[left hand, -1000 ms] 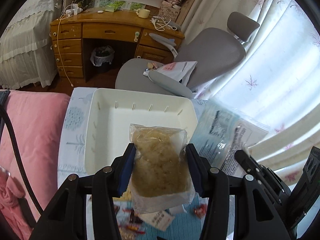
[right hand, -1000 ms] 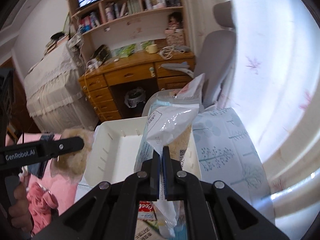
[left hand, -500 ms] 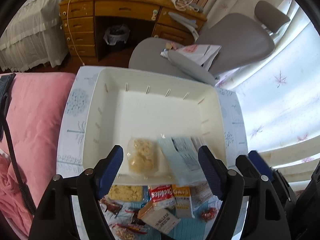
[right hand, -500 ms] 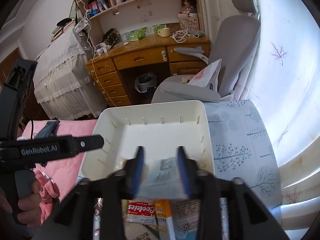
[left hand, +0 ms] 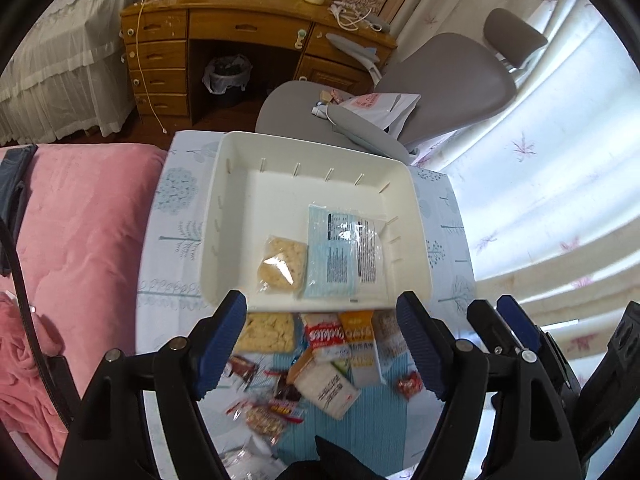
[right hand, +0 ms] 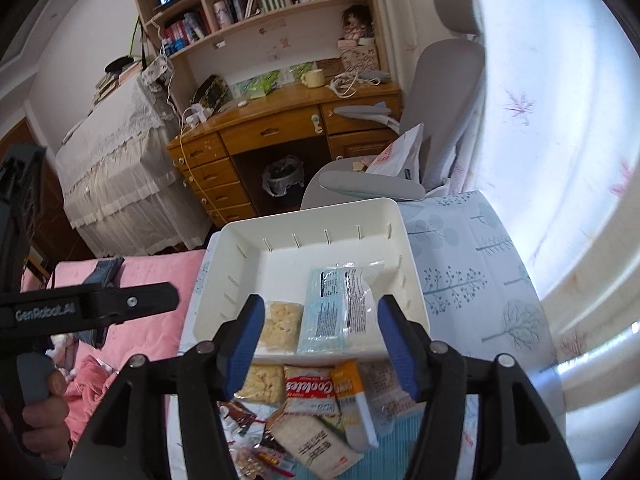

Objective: Organize snacks
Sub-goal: 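Lower both snacks into the basket and open both tools, then withdraw both tools from the basket toward the remaining snacks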

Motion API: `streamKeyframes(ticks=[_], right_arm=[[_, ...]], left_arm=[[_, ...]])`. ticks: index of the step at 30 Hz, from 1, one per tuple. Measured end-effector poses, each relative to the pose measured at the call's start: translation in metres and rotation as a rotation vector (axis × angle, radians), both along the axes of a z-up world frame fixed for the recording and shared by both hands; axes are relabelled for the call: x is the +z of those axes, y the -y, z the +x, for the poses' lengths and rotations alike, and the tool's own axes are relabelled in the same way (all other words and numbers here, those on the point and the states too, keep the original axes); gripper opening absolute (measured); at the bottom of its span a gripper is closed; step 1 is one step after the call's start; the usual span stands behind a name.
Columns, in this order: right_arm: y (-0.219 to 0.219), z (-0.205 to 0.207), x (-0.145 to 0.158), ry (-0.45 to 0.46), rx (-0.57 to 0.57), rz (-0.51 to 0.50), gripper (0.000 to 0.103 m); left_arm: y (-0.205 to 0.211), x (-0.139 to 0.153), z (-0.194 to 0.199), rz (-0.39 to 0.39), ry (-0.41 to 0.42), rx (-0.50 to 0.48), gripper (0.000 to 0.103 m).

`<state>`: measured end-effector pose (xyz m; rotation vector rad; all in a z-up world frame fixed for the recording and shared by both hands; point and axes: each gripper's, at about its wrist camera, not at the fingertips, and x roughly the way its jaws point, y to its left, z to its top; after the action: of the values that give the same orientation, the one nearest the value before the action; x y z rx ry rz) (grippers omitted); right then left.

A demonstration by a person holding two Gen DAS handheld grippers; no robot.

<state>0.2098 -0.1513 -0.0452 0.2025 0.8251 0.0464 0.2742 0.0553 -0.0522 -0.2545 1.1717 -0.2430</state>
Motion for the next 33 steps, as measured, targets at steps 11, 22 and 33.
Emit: streamKeyframes(ticks=[11, 22, 33], right_arm=[[-0.028, -0.068, 0.011, -0.023, -0.038, 0.053, 0.078], [-0.035, -0.116, -0.024, -0.178, 0.023, 0.145, 0.083], [0.025, -0.143, -0.075, -0.37, -0.023, 0.215, 0.092]], left_arm=[[-0.048, 0.015, -0.086, 0.005, 0.029, -0.008, 0.076], [-0.067, -0.003, -0.145, 0.069, 0.034, 0.002, 0.076], [-0.068, -0.026, -0.178, 0.111, -0.049, 0.154, 0.088]])
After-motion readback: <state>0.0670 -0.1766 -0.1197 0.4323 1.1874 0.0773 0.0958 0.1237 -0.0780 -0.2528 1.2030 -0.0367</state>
